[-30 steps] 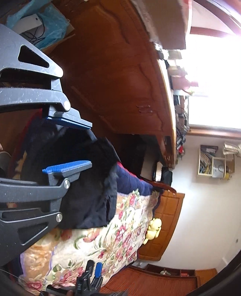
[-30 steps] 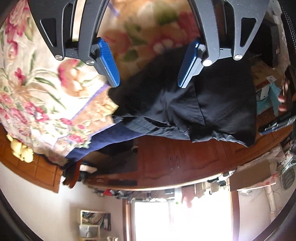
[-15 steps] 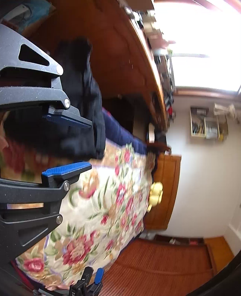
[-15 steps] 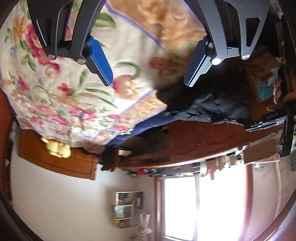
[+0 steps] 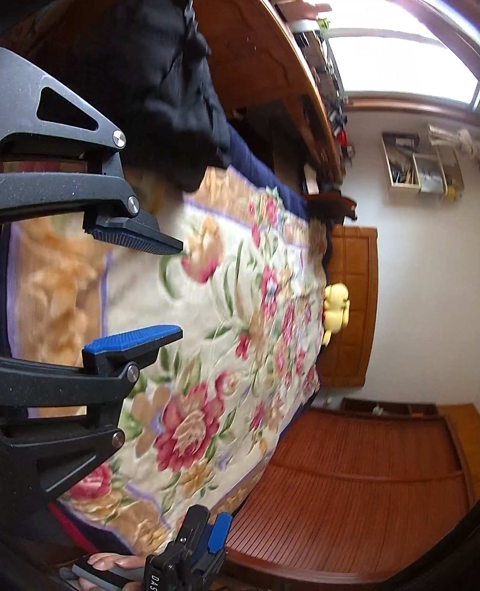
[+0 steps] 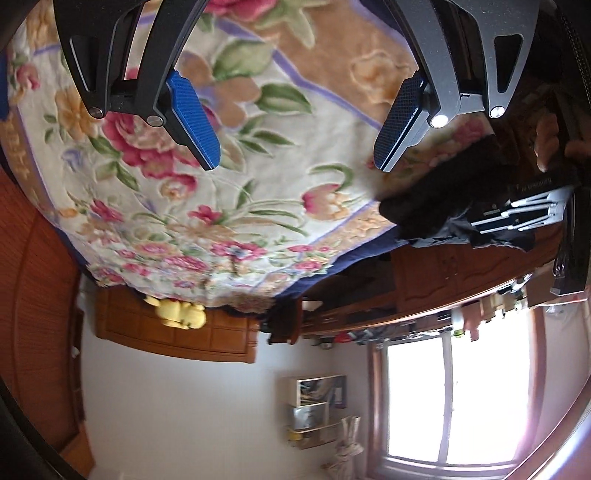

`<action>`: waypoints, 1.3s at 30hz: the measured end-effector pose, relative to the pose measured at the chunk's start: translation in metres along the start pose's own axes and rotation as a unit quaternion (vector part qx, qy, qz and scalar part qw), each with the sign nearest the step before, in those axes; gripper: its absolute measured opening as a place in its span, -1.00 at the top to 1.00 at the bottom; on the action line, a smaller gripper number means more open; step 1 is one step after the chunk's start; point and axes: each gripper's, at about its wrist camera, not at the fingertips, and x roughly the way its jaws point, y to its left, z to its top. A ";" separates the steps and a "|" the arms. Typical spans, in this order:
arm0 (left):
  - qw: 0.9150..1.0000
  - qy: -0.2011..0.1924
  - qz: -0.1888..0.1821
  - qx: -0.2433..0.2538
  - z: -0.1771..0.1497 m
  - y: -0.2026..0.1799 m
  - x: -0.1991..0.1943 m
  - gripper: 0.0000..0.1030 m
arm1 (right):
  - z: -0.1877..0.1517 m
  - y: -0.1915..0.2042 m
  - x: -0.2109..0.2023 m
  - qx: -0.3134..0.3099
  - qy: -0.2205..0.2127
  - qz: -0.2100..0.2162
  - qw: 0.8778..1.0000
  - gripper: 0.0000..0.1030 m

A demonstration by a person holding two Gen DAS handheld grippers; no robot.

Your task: Fold large clothes

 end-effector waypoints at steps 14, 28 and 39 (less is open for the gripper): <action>0.999 0.018 -0.038 0.021 -0.021 -0.096 0.008 0.11 | -0.025 -0.020 -0.051 0.086 0.002 -0.067 0.994 -0.68; 0.997 -0.036 -0.057 0.039 0.006 -0.141 -0.040 0.06 | -0.003 0.022 -0.141 0.091 -0.083 -0.107 0.987 -0.68; 0.996 -0.065 -0.060 0.034 0.011 -0.144 -0.067 0.02 | -0.006 0.066 -0.178 0.077 -0.108 -0.122 0.984 -0.68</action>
